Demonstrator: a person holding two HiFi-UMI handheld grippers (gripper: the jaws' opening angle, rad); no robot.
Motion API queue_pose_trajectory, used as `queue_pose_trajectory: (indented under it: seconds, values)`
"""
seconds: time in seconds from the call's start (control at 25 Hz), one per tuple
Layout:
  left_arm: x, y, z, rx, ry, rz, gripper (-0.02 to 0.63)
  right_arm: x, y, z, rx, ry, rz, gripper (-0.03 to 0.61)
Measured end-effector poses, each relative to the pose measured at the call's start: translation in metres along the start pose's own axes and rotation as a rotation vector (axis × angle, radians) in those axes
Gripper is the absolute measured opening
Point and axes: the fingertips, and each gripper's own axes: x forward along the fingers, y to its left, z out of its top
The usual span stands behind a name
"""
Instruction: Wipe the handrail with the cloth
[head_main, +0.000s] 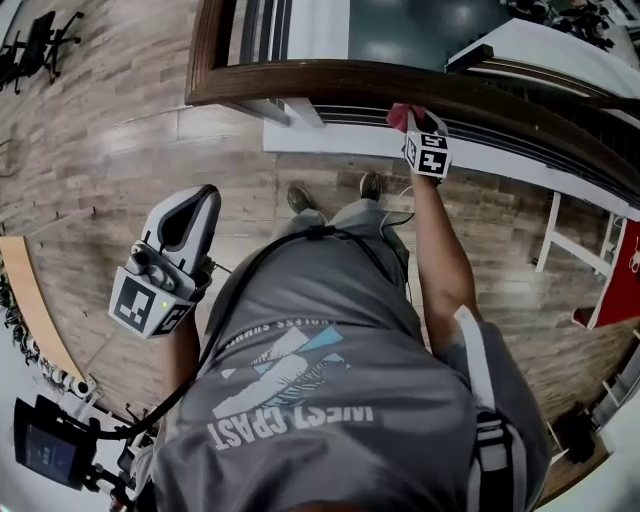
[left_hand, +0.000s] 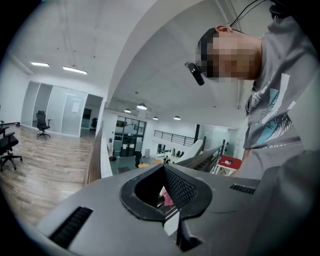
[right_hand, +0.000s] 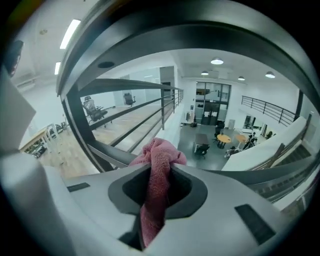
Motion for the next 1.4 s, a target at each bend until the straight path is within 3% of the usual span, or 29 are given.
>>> queue_pose_trajectory:
  seconds: [0.08, 0.24, 0.36, 0.48, 0.64, 0.76, 0.88, 1.04, 1.12, 1.24, 1.4]
  values:
    - [0.022, -0.019, -0.001, -0.005, 0.007, -0.003, 0.003, 0.007, 0.01, 0.0, -0.005, 0.015, 0.067, 0.051]
    - [0.06, -0.057, 0.0, -0.017, 0.016, -0.015, 0.003, 0.03, 0.121, 0.019, -0.161, 0.049, 0.387, 0.051]
    - [0.076, -0.08, -0.001, -0.016, 0.012, -0.026, 0.003, 0.033, 0.123, 0.028, -0.187, 0.057, 0.44, 0.051]
    - [0.081, -0.087, -0.011, -0.049, 0.004, -0.016, 0.003, 0.025, 0.045, 0.02, -0.127, 0.026, 0.34, 0.051]
    - [0.072, -0.091, -0.011, -0.068, -0.019, -0.01, 0.003, -0.009, -0.115, -0.016, 0.013, 0.021, 0.053, 0.051]
    - [0.063, -0.087, -0.007, -0.073, -0.042, -0.004, 0.003, -0.034, -0.156, -0.021, 0.091, 0.049, -0.075, 0.051]
    - [0.059, -0.092, -0.007, -0.087, -0.076, -0.013, 0.003, -0.024, -0.117, -0.008, 0.085, 0.072, -0.046, 0.051]
    - [0.067, -0.107, -0.025, -0.07, -0.047, -0.042, 0.003, 0.002, -0.018, 0.009, -0.043, 0.072, 0.184, 0.051]
    - [0.073, -0.111, -0.023, -0.067, -0.045, -0.039, 0.003, 0.002, -0.011, 0.009, -0.064, 0.072, 0.24, 0.051]
    - [0.084, -0.116, -0.012, -0.059, -0.044, -0.032, 0.003, -0.011, -0.063, -0.002, -0.061, 0.073, 0.211, 0.051]
    - [0.121, -0.13, 0.0, -0.032, -0.034, -0.021, 0.003, -0.056, -0.215, -0.031, 0.062, 0.042, -0.019, 0.051]
